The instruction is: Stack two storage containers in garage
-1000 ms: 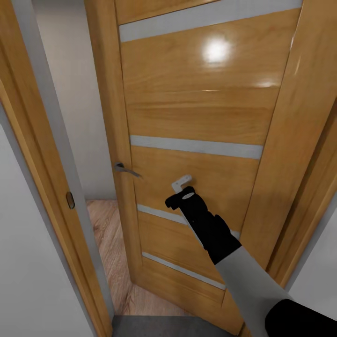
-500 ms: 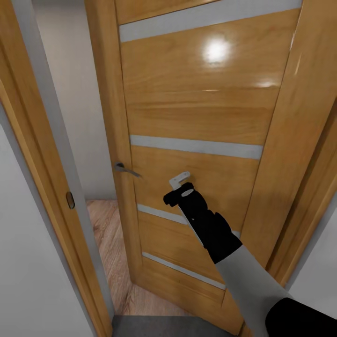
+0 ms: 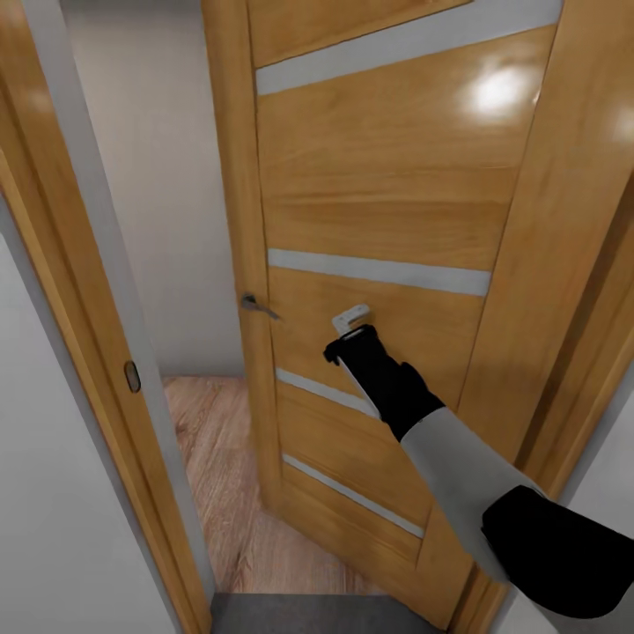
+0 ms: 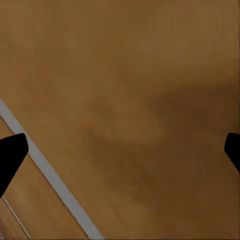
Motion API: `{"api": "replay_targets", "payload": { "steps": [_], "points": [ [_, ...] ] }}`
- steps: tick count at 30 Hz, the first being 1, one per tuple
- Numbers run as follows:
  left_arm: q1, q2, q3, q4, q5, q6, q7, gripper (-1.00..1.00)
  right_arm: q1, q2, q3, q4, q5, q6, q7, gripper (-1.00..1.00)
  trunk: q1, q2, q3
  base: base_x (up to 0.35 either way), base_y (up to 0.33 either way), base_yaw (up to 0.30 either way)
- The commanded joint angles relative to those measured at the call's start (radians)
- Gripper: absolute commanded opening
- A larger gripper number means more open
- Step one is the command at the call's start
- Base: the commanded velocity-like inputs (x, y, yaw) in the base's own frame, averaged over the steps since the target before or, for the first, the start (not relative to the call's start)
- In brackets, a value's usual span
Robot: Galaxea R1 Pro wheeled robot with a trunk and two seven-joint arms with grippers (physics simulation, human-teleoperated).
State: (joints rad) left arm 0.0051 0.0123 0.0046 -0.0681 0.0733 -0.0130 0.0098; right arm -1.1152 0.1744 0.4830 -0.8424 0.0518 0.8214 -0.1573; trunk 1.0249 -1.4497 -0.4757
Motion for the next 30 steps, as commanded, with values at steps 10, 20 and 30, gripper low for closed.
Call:
{"api": "replay_targets", "payload": {
  "steps": [10,20,30],
  "points": [
    [0.001,0.0,0.0,-0.002,0.008,-0.001,0.001,1.0,-0.018,0.0,-0.001,-0.002,0.034,0.023,-0.067,1.0,0.0,0.0,-0.001,0.0,0.0,0.0],
    [0.001,0.0,0.0,-0.002,0.008,-0.001,0.001,1.0,-0.018,0.0,-0.003,-0.05,-0.127,-0.003,-0.07,1.0,0.0,0.0,-0.001,0.0,0.0,0.0],
    [0.001,-0.001,0.002,-0.002,0.008,-0.001,0.001,1.0,-0.016,0.0,-0.009,-0.078,-0.203,-0.007,-0.069,1.0,0.0,0.0,-0.001,0.0,0.0,0.0]
  ]
}}
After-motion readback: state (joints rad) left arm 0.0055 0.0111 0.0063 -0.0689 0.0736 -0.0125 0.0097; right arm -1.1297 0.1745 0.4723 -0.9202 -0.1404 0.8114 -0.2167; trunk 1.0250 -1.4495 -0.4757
